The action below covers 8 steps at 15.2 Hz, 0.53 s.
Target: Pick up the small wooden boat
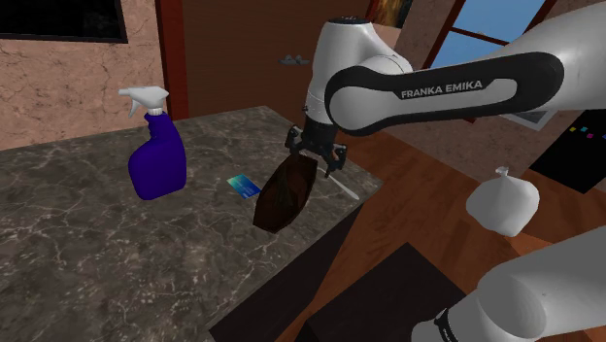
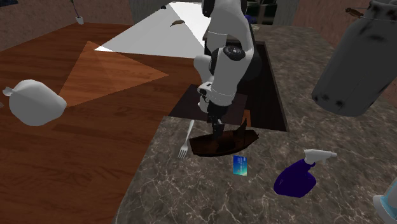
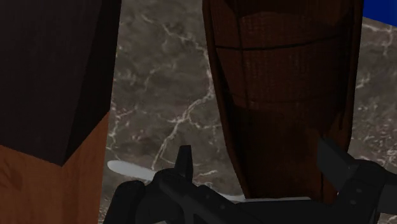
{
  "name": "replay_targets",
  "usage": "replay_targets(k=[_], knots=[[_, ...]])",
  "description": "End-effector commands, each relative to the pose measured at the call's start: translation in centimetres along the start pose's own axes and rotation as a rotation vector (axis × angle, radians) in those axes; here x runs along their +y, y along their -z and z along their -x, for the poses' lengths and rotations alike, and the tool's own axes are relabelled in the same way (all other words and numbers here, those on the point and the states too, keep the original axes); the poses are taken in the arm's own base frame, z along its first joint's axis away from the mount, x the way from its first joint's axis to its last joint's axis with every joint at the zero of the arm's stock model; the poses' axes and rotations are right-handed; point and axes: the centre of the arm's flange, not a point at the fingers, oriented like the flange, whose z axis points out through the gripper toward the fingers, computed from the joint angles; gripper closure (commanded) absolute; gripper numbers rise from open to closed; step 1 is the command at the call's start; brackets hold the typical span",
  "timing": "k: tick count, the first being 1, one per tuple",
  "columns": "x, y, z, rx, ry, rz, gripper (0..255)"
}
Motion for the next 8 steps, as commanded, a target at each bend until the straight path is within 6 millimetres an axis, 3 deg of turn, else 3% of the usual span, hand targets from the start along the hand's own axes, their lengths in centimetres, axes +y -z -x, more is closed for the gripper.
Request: replay_targets(k=[1,4,6,7,8], knots=[[0.0,-1.0,0.1,0.001,-0.006,-0.001,0],[0.0,-2.8,0.4,0.001,-0.006,-0.001,0],[0.0,-2.8,0.4,0.001,-0.006,-0.001,0],[0.0,-3.0,0.6,0.001,-0.006,-0.001,255],[-0.2,-3.2,0.5,0.001,-0.006,-0.002,255]])
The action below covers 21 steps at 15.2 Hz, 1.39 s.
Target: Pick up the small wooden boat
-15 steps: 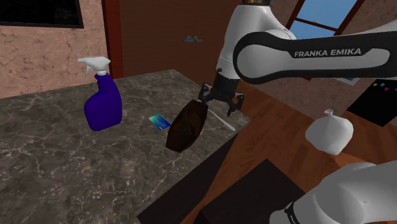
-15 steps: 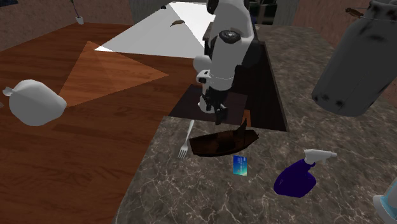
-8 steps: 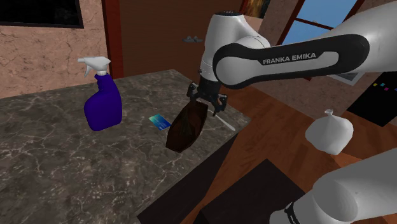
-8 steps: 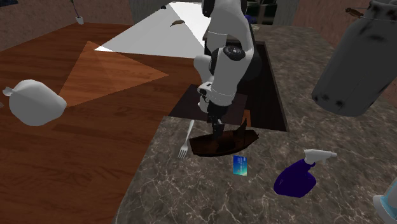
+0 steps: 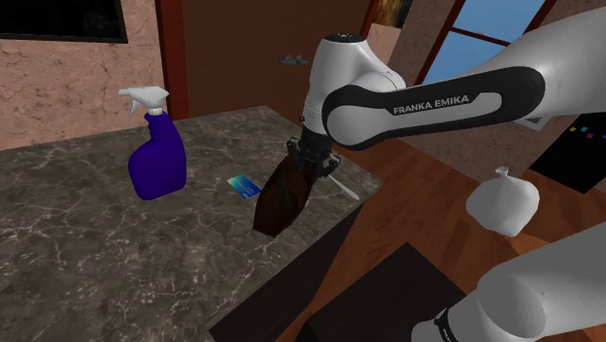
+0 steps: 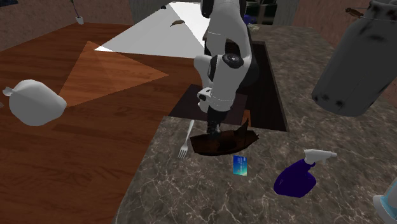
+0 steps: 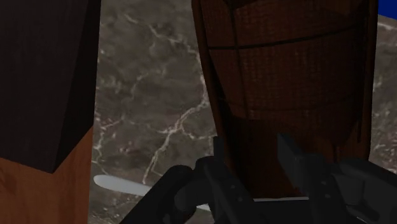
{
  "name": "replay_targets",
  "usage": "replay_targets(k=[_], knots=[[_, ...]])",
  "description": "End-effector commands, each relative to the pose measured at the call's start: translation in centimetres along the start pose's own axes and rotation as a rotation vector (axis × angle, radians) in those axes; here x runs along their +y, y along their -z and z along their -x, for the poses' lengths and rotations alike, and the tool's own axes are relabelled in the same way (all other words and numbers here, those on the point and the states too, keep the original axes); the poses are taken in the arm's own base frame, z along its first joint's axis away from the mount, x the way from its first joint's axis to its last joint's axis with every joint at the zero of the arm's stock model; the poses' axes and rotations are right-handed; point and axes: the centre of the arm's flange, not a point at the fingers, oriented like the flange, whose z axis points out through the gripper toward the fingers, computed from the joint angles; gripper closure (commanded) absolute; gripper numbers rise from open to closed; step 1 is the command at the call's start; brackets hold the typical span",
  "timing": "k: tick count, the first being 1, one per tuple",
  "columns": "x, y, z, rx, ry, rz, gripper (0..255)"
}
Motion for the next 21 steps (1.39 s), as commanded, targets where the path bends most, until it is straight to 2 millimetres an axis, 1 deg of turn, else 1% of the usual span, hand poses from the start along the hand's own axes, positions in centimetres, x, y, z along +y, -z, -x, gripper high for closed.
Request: replay_targets(k=[1,6,8,21], knots=[[0.1,-0.7,0.3,-0.008,0.006,0.012,255],[0.0,-0.7,0.4,-0.008,0.006,0.012,255],[0.1,-0.4,0.2,-0.008,0.005,0.013,255],[0.1,6.4,-0.9,-0.008,0.005,0.013,255]])
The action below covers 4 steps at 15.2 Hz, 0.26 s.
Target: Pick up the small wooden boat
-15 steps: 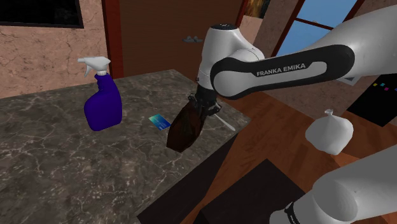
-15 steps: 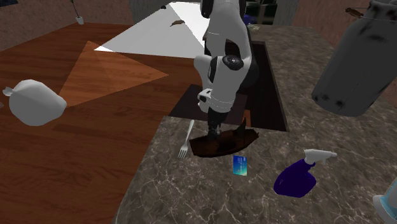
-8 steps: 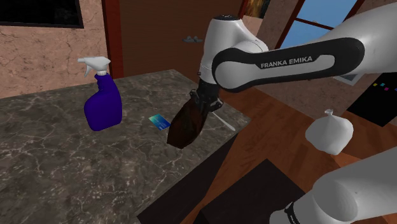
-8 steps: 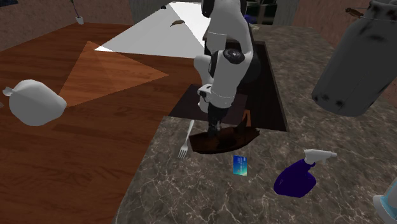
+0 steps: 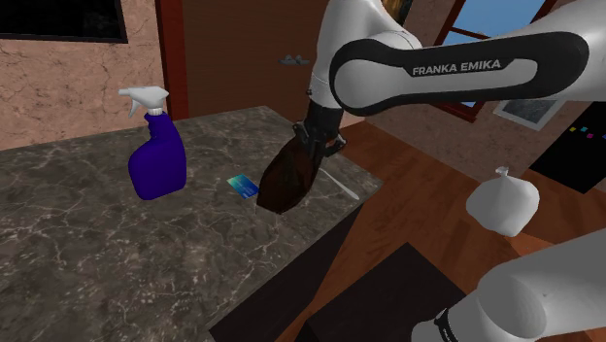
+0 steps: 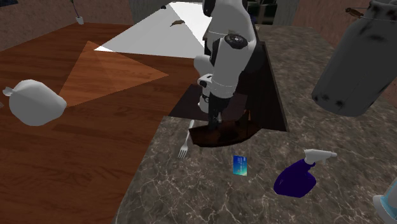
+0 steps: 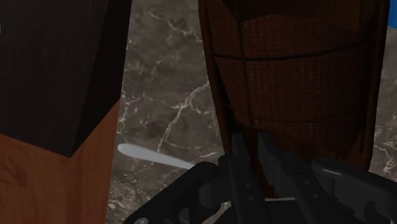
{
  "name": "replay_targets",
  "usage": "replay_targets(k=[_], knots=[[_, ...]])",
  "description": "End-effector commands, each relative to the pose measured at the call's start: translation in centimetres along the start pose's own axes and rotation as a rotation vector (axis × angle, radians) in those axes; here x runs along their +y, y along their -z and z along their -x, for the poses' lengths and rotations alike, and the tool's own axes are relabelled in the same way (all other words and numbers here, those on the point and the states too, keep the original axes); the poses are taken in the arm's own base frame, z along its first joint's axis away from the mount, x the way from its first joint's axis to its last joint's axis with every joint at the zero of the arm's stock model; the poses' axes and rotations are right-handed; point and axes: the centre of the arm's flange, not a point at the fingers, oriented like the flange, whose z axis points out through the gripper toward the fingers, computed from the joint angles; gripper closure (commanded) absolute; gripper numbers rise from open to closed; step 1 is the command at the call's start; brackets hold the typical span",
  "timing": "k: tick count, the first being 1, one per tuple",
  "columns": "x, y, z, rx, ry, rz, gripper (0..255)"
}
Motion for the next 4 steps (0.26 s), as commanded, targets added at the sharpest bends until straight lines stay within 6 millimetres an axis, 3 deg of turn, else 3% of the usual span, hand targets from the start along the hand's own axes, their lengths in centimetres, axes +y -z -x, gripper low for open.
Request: replay_targets(k=[1,4], knots=[[0.04,1.11,-0.18,0.000,0.000,-0.001,255],[0.05,1.71,-0.28,0.000,0.000,-0.001,255]])
